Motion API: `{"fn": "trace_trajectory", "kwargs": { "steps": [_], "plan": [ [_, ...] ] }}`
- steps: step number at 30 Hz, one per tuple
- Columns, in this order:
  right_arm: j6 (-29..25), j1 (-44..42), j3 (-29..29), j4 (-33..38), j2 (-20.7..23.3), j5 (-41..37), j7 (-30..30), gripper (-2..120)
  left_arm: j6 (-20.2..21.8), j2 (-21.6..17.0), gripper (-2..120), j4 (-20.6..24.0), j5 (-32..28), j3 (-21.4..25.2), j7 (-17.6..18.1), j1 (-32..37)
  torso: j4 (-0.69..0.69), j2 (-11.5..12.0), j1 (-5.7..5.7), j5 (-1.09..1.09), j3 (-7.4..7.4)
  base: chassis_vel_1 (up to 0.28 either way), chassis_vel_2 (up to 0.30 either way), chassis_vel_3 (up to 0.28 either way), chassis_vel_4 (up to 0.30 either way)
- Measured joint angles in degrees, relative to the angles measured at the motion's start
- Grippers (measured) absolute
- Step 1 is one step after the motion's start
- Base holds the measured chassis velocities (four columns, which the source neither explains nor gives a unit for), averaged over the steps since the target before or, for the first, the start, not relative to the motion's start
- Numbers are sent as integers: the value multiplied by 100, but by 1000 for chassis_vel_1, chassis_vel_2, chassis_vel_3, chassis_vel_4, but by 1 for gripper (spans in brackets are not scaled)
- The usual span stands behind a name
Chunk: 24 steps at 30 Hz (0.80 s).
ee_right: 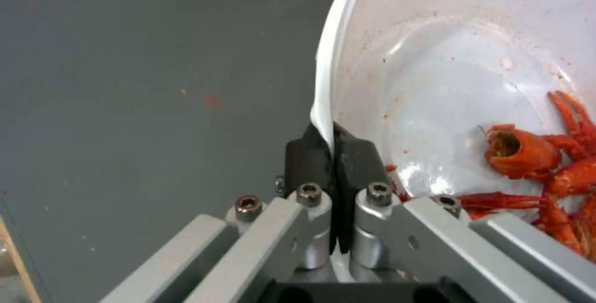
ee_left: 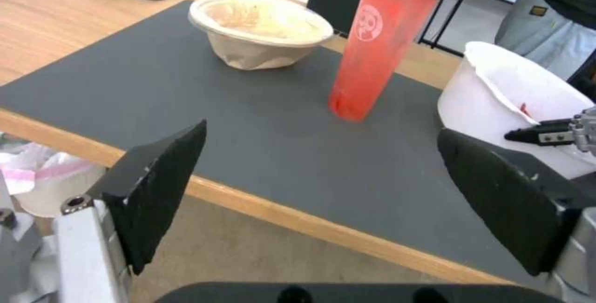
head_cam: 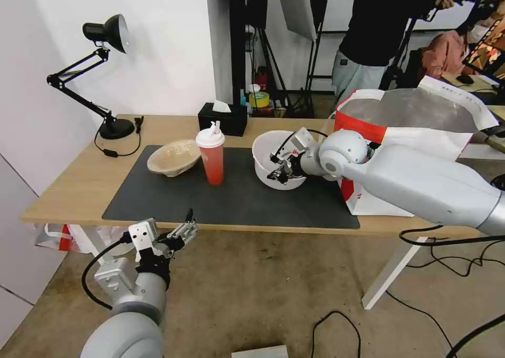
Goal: Pick up the trash from the table and place it into the takeout bag.
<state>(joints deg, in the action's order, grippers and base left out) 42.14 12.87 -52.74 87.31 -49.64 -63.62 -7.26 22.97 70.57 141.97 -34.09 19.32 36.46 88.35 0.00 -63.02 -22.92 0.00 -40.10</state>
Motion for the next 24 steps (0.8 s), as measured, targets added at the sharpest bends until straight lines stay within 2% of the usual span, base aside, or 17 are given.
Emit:
{"fn": "trace_trajectory", "kwargs": {
  "steps": [11,24],
  "plan": [
    [0,221,-35,-36,-142,-69,-16,0,0,-4,100,14,-5,6,6,-2,0,0,0,0,0,0,0,0,0],
    [1,1002,-318,-215,-452,-215,-224,0,-2,-10,100,59,-13,8,6,15,1,0,0,0,0,0,0,0,0]
  ]
}}
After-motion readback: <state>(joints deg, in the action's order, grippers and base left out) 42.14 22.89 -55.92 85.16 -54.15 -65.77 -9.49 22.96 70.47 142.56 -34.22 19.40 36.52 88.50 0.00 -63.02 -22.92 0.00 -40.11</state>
